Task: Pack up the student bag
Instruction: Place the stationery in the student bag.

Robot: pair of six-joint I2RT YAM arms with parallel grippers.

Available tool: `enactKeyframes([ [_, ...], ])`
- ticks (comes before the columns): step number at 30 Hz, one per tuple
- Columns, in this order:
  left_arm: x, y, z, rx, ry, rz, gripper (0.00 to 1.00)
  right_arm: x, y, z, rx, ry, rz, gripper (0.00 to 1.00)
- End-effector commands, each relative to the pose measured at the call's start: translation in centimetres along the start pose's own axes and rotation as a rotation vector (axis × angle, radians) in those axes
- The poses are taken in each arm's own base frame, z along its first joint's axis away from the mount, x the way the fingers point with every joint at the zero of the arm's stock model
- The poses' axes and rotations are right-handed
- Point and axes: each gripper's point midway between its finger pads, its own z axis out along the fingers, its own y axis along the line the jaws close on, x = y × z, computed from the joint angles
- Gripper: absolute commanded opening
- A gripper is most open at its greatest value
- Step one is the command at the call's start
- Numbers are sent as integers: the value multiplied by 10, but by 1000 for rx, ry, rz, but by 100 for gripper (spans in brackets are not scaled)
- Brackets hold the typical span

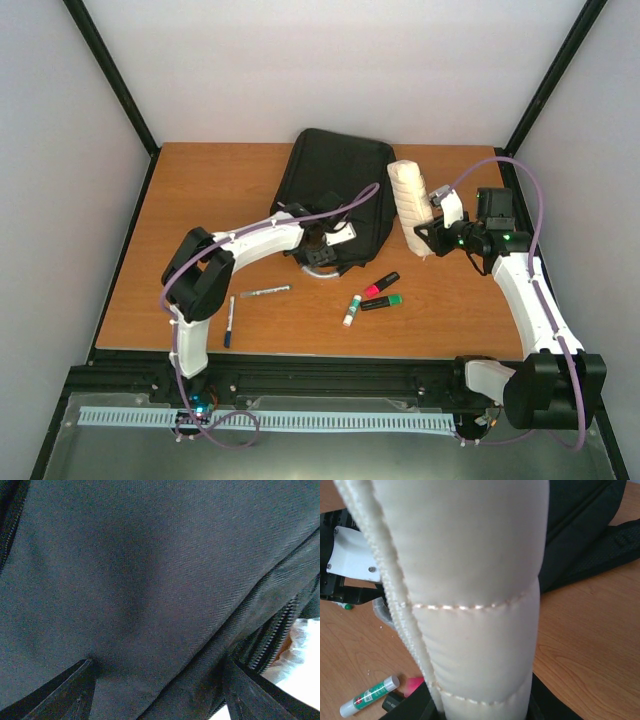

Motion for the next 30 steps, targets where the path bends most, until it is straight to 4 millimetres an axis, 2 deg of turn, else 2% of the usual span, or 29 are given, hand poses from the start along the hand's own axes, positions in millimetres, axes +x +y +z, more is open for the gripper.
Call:
enactKeyframes([
  [1,4,8,12,-68,48,55,72,-3,-4,-1,7,-20,-14,28],
  [4,10,20,28,-154,105,43,71,-4,-4,-2,11,-24,-15,28],
  [6,2,28,29,-185,102,23,63,-4,-4,-4,18,-29,-14,28],
  [10,-10,41,25,-234,91,-27,40,-5,-7,-6,30,-35,-7,28],
  [15,-30,47,8,-220,14,-99,5,-5,-6,-4,14,-37,37,28],
  [16,-34,48,2,-212,-5,-117,1,-6,-4,-4,1,-41,51,26],
  [21,-55,53,-26,-174,-102,-227,1,-13,12,-3,-111,-52,156,22],
  [26,-82,53,-59,-71,-211,-394,1,-20,29,1,-285,32,345,23],
  [30,-102,60,-81,-33,-300,-493,1,-16,41,5,-406,129,485,23],
])
